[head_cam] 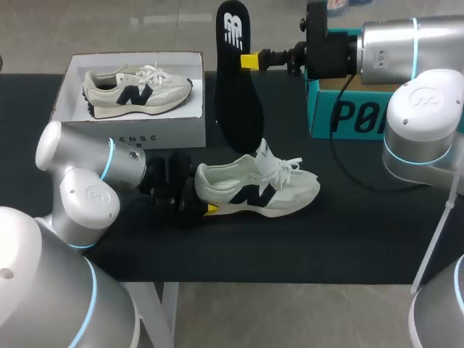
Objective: Take the shoe out of the shoebox, open the shoe tongue, remove and reinsert the insole, then place the shoe into the shoebox
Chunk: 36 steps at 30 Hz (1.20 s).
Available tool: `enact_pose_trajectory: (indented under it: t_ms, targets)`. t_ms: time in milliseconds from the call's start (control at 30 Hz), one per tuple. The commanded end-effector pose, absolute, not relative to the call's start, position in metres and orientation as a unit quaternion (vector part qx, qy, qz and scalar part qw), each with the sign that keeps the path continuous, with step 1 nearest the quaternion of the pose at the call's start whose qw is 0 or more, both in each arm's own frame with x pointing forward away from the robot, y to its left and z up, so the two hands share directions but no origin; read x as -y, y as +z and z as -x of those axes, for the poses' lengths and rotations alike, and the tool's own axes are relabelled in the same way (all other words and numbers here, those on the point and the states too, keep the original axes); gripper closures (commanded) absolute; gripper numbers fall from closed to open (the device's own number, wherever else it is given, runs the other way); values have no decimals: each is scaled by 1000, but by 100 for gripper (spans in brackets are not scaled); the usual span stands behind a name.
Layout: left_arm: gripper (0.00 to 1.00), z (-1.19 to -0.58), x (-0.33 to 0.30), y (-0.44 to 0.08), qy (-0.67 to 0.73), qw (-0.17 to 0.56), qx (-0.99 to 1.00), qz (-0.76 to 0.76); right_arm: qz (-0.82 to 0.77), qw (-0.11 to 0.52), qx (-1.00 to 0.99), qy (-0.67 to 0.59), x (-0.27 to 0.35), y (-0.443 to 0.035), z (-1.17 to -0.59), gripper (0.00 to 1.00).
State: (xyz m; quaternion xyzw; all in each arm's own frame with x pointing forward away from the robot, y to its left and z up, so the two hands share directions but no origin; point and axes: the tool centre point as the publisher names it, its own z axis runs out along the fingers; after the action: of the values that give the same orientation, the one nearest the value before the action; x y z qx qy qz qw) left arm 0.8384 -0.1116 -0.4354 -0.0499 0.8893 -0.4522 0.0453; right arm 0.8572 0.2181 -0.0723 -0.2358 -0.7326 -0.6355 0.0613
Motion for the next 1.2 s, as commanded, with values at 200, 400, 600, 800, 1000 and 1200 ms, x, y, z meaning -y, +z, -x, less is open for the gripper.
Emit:
enact_pose_trajectory:
  t_ms: [200, 400, 600, 800, 1000, 1200]
  targets:
    - [100, -839, 113, -440, -453, 46, -889, 50, 231, 68, 745, -623, -194, -60, -808, 100]
    - [100, -839, 113, -440, -453, 46, -889, 50, 245, 71, 734, -629, -187, -55, -762, 100]
    - [100, -839, 113, -440, -453, 46, -889, 50, 240, 65, 736, -630, -178, -46, -729, 100]
    - [100, -839, 113, -440, -453, 46, -889, 50, 250, 66, 720, -645, -164, -35, -708, 100]
    - [100, -839, 113, -440, -453, 46, -889, 50, 195, 42, 715, -670, -160, -16, -687, 100]
    - [100, -839, 113, -440, -453, 46, -889, 50, 208, 38, 725, -655, -156, -5, -660, 100]
